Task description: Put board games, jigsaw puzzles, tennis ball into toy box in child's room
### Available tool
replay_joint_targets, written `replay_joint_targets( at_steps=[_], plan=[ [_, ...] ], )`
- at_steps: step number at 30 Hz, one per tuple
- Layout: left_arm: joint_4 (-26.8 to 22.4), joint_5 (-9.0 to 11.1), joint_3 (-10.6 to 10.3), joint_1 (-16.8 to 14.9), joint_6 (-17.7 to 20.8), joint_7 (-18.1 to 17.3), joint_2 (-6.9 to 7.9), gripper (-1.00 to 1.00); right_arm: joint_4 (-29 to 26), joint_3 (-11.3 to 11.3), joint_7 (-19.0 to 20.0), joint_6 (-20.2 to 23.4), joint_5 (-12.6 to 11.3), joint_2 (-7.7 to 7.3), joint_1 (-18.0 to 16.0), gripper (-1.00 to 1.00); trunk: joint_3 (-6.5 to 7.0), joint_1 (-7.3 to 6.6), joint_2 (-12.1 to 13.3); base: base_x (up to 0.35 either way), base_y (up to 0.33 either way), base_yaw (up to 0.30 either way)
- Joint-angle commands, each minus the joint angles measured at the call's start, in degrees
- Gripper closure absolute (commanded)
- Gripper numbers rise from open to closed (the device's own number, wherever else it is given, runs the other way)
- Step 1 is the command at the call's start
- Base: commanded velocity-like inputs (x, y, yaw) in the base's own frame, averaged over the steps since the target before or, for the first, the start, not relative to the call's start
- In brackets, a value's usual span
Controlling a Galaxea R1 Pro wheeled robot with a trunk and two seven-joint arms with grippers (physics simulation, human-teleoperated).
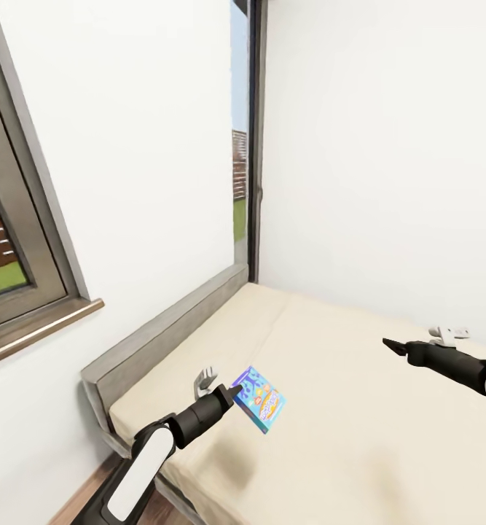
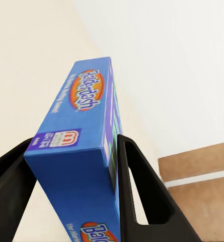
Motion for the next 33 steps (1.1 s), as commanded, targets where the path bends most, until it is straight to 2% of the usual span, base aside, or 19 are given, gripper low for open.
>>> replay_joint_targets(
  at_steps=[1,33],
  plan=[
    [-0.01,0.33,0.04,-0.03,0.26,-0.06,-0.01,1.00,-0.02,-0.08,0.29,0.30,0.11,0.01,-0.05,-1.00,0.13,-0.23,0.39,0.000,0.000,-0.280],
    [-0.01,0.26,0.01,-0.03,0.27,-0.08,0.00,1.00,-0.02,-0.16,0.31,0.36,0.11,0.01,-0.05,-1.00,5.87,-7.26,13.22,0.000,0.000,-0.282]
  ],
)
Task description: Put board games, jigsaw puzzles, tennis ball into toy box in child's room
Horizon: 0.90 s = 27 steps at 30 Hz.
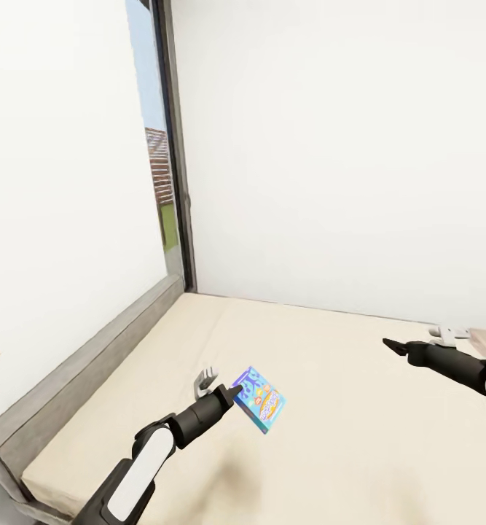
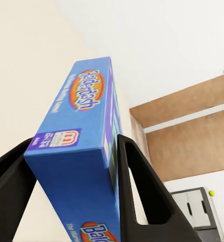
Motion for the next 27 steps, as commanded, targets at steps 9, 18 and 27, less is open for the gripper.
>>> replay_joint_targets(
  at_steps=[9,18,27],
  plan=[
    [-0.02,0.30,0.05,-0.04,0.26,0.01,-0.01,1.00,-0.02,-0.13,0.34,0.31,0.11,0.01,-0.05,-1.00,1.56,-1.99,3.59,0.000,0.000,-0.282],
    [-0.02,0.28,0.05,-0.03,0.26,0.09,-0.01,1.00,-0.02,-0.29,0.35,0.32,0.07,-0.06,-0.05,-1.00,3.18,-3.96,7.20,0.000,0.000,-0.282],
    [-0.02,0.11,0.05,-0.43,0.45,0.46,-0.05,1.00,-0.04,-0.41,0.37,0.32,-0.08,-0.15,-0.05,-1.00,4.79,-5.94,10.81,0.000,0.000,-0.282]
  ],
)
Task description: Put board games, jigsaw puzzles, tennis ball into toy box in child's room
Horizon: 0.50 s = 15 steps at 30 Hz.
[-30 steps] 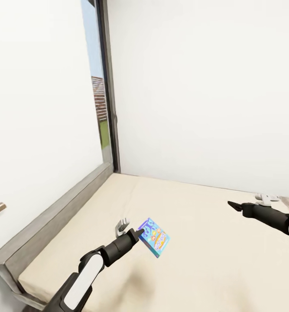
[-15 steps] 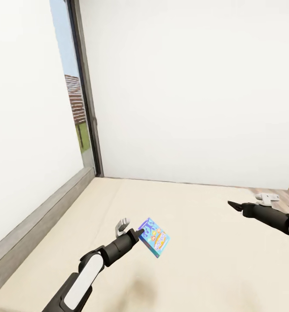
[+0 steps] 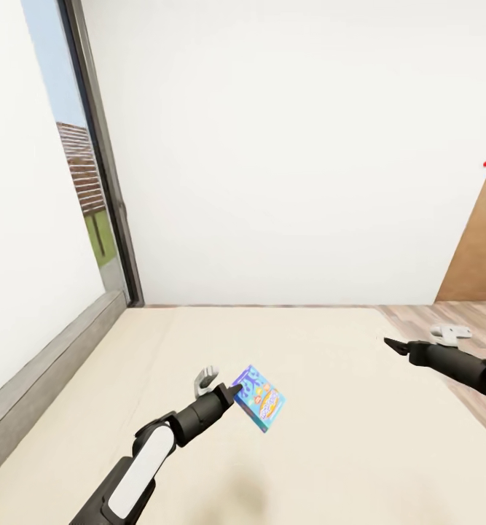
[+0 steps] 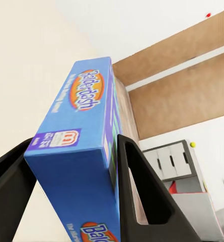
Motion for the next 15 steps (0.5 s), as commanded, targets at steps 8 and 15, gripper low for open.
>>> replay_joint_targets(
  at_steps=[8,15],
  plan=[
    [0.95,0.27,0.02,-3.91,0.60,0.43,-0.47,1.00,-0.08,-0.29,0.32,3.28,0.00,-0.01,-0.05,-1.00,1.38,-1.76,3.18,0.000,0.000,-0.282],
    [2.79,0.44,0.02,-8.21,1.00,2.25,-1.08,1.00,-0.09,-0.42,0.29,5.25,-0.04,-0.17,-0.05,-1.00,2.63,-3.30,5.99,0.000,0.000,-0.282]
  ],
)
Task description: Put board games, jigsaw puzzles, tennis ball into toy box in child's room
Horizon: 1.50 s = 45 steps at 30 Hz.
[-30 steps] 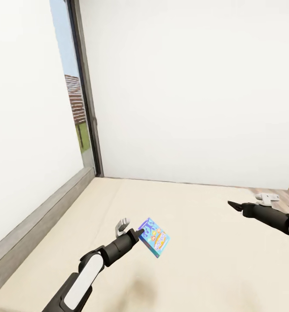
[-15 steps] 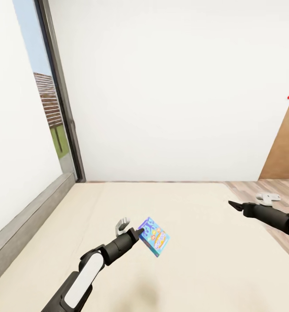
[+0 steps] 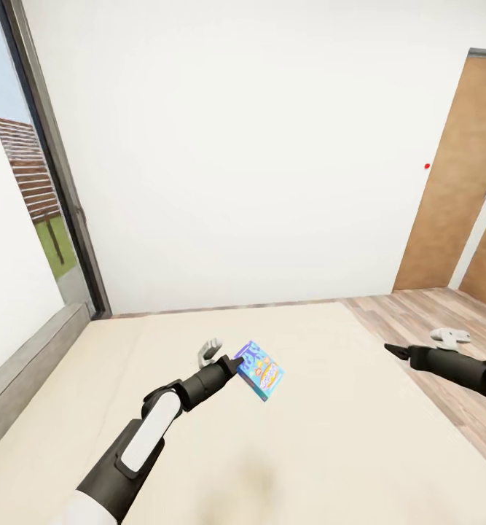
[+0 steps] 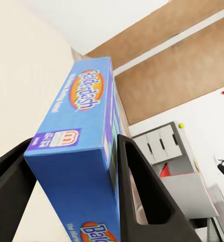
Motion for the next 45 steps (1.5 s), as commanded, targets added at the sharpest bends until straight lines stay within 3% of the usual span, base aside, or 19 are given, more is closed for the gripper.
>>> replay_joint_targets(
  at_steps=[1,10,16,19,22,27,31,32,35,45],
  plan=[
    [0.01,0.24,0.04,-0.06,0.25,-0.05,-0.01,1.00,-0.02,-0.08,0.41,0.27,0.28,0.00,-0.05,-1.00,0.11,-0.22,0.37,0.000,0.000,-0.282],
    [0.71,0.53,0.09,-4.75,2.36,2.27,-0.50,1.00,0.04,-0.31,0.39,0.80,0.27,-0.22,-0.12,-1.00,1.72,-2.20,3.98,0.000,0.000,-0.282],
    [0.90,0.50,0.22,-6.99,2.91,3.56,-0.92,1.00,0.06,-1.77,0.39,0.91,0.27,-0.31,-0.13,-1.00,2.73,-3.52,6.38,0.000,0.000,-0.282],
    [0.93,0.47,0.72,-7.52,3.03,3.89,-1.02,1.00,0.08,-2.64,0.39,0.92,0.27,-0.31,-0.14,-1.00,3.21,-4.18,7.59,0.000,0.000,-0.276],
    [1.22,0.39,2.54,-8.28,3.21,4.80,-1.16,1.00,0.08,-3.81,0.39,0.95,0.24,-0.26,-0.14,-1.00,3.62,-4.84,8.79,0.000,0.000,-0.233],
    [1.74,0.41,4.26,-10.08,3.42,9.29,-1.37,1.00,0.07,-4.59,0.39,1.00,0.17,-0.07,-0.14,-1.00,4.20,-5.93,10.80,0.000,0.000,-0.175],
    [1.98,0.85,4.98,-12.37,4.90,16.75,-2.69,1.00,0.09,-4.90,0.39,1.05,0.20,0.06,-0.14,-1.00,4.61,-6.81,12.40,0.000,0.000,-0.163],
    [1.98,0.85,4.98,-12.37,4.90,16.75,-2.69,1.00,0.09,-4.90,0.39,1.05,0.20,0.06,-0.14,-1.00,4.72,-7.03,12.80,0.000,0.000,-0.166],
    [2.05,2.19,5.15,-13.36,6.12,21.17,-3.54,1.00,0.10,-4.98,0.39,1.12,0.17,0.11,-0.14,-1.00,5.04,-7.69,14.01,0.000,0.000,-0.185],
    [2.11,4.85,5.29,-14.24,7.41,25.32,-4.16,1.00,0.09,-4.67,0.39,5.59,0.17,0.21,-0.16,-1.00,6.42,-9.89,18.02,0.000,0.000,-0.235]
  ],
)
